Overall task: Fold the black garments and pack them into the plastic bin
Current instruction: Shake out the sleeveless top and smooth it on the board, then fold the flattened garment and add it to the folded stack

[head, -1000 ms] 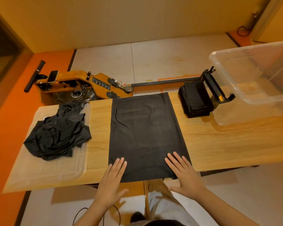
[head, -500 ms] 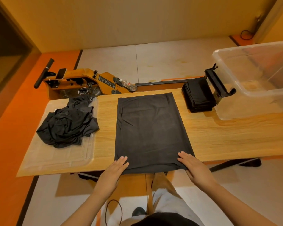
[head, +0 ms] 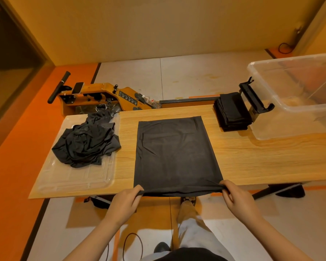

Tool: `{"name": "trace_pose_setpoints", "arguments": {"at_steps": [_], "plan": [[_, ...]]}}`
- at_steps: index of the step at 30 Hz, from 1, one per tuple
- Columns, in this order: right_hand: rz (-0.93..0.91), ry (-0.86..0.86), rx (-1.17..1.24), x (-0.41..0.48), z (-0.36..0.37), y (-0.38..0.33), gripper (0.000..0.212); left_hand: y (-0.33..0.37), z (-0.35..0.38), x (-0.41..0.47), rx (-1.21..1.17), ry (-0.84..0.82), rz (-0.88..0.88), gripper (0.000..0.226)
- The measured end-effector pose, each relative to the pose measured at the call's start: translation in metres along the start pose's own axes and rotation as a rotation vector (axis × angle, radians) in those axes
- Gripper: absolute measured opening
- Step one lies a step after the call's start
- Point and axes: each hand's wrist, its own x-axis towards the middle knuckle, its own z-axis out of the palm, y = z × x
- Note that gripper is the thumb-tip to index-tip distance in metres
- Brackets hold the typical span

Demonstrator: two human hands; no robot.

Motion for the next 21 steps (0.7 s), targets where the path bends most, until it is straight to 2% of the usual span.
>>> {"name": "trace_pose_setpoints", "arguments": {"at_steps": [2,6,8,11,14,18,21], "plan": [[-0.005,-0.019,0.008,-0.004,0.003,0.003,0.021,-0.006,0.007,-0.005,-0.021,0.023,0.026,0.014],[0.054,-0.052,0.010,-0.012,0.007,0.008,0.014,-0.012,0.018,-0.015,-0.006,0.059,0.065,0.041],[0.086,-0.064,0.011,-0.012,0.007,0.008,0.014,-0.013,0.019,-0.018,-0.002,0.058,0.074,0.048],[0.103,-0.075,0.014,-0.010,0.007,0.006,0.016,-0.016,0.021,-0.019,0.018,0.081,0.100,0.039],[0.074,-0.080,-0.003,-0.008,0.009,0.005,0.019,-0.019,0.020,-0.021,0.016,0.078,0.156,0.018],[-0.019,-0.079,-0.044,-0.011,0.012,0.007,0.025,-0.023,0.019,-0.029,-0.003,0.013,0.168,0.026],[-0.048,-0.082,-0.037,-0.016,0.012,0.000,0.028,-0.026,0.021,-0.037,0.013,0.024,0.161,0.013]]}}
